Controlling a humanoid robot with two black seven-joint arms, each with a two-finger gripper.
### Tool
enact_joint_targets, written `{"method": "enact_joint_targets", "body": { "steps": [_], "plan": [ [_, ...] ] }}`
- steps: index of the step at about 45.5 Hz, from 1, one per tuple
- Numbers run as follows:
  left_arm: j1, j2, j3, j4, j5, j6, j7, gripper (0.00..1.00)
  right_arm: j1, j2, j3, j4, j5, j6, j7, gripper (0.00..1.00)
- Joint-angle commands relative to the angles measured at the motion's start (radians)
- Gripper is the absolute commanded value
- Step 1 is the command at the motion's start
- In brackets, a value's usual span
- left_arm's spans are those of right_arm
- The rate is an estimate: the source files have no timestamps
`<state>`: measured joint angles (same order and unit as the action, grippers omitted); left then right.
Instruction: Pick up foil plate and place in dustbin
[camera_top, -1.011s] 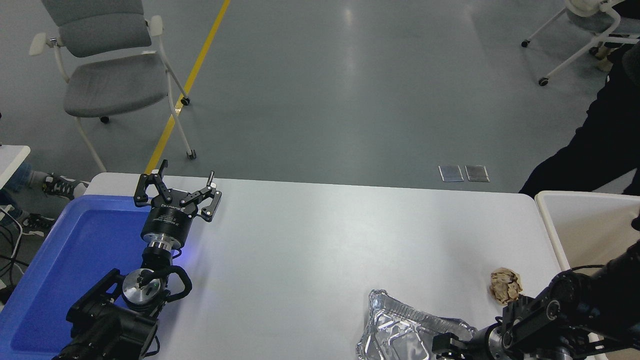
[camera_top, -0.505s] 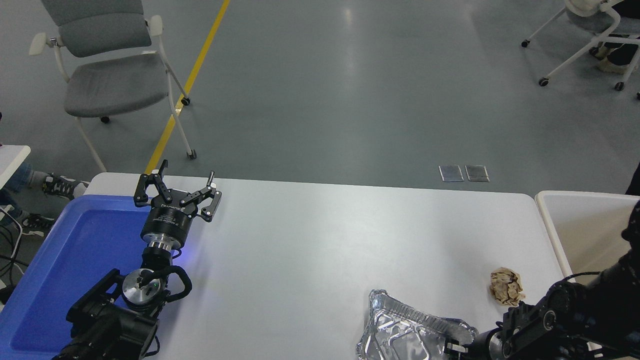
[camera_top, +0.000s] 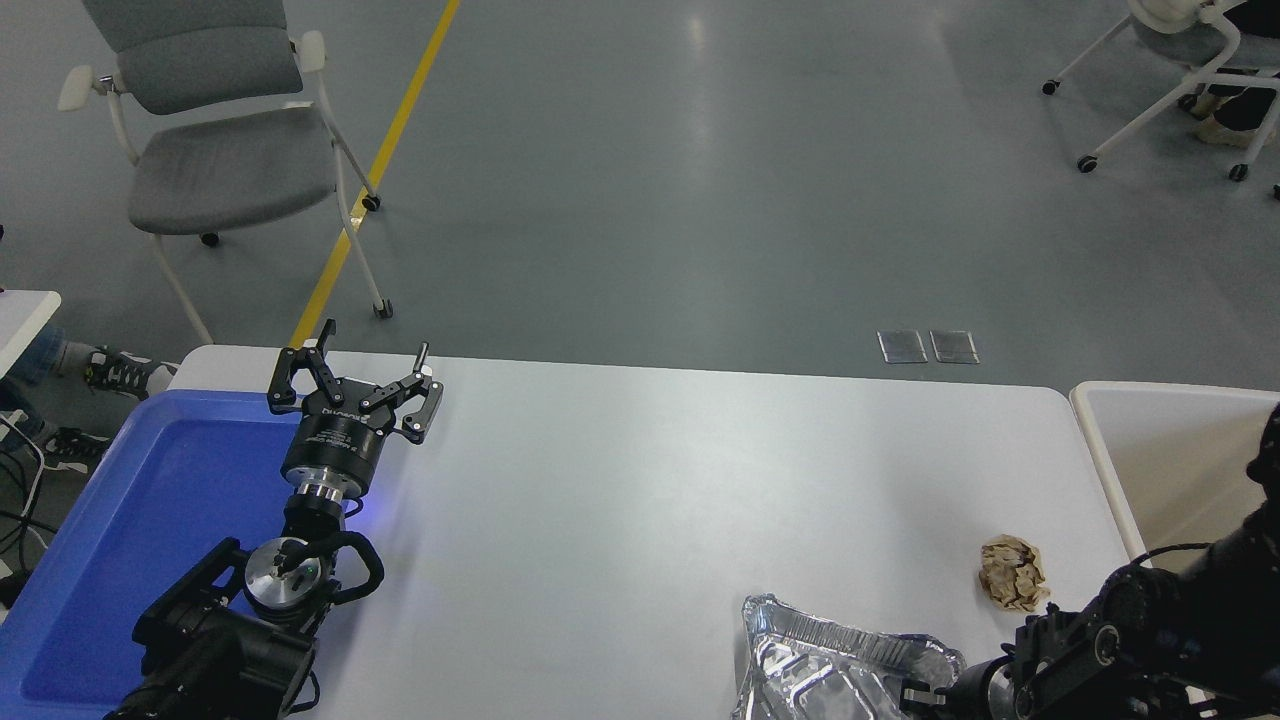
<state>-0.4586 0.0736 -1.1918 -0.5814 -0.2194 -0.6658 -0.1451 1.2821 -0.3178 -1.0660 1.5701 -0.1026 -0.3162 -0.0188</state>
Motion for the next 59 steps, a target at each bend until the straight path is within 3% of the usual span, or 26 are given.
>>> {"method": "enact_joint_targets", "body": {
  "steps": [1, 7, 15, 27, 37, 49, 59],
  "plan": [
    [0.0, 0.0, 0.0, 0.0, 0.0, 0.0, 0.001, 0.99, 0.153, -0.079, -0.025, 0.114, -0.003, 0.012, 0.005, 0.0],
    [0.0, 0.0, 0.0, 0.0, 0.0, 0.0, 0.001, 0.99, 0.377, -0.139, -0.11, 0.175, -0.003, 0.098, 0.01, 0.0],
    [0.0, 0.0, 0.0, 0.0, 0.0, 0.0, 0.001, 0.99, 0.716, -0.214, -0.251, 0.175, -0.003, 0.38, 0.014, 0.0],
    [0.0, -0.002, 0.0, 0.0, 0.0, 0.0, 0.001, 0.99, 1.161, -0.188, -0.379, 0.175, -0.006, 0.785, 0.005, 0.0],
    [0.0, 0.0, 0.0, 0.0, 0.0, 0.0, 0.001, 0.99, 1.352, -0.142, -0.413, 0.175, -0.034, 0.962, 0.003, 0.0],
    [0.0, -0.002, 0.0, 0.0, 0.0, 0.0, 0.001, 0.99, 1.477, -0.132, -0.476, 0.17, -0.034, 1.066, 0.003, 0.0],
    [0.0, -0.002, 0.0, 0.0, 0.0, 0.0, 0.001, 0.99, 1.439, -0.175, -0.529, 0.039, 0.01, 0.936, 0.003, 0.0]
  ]
}}
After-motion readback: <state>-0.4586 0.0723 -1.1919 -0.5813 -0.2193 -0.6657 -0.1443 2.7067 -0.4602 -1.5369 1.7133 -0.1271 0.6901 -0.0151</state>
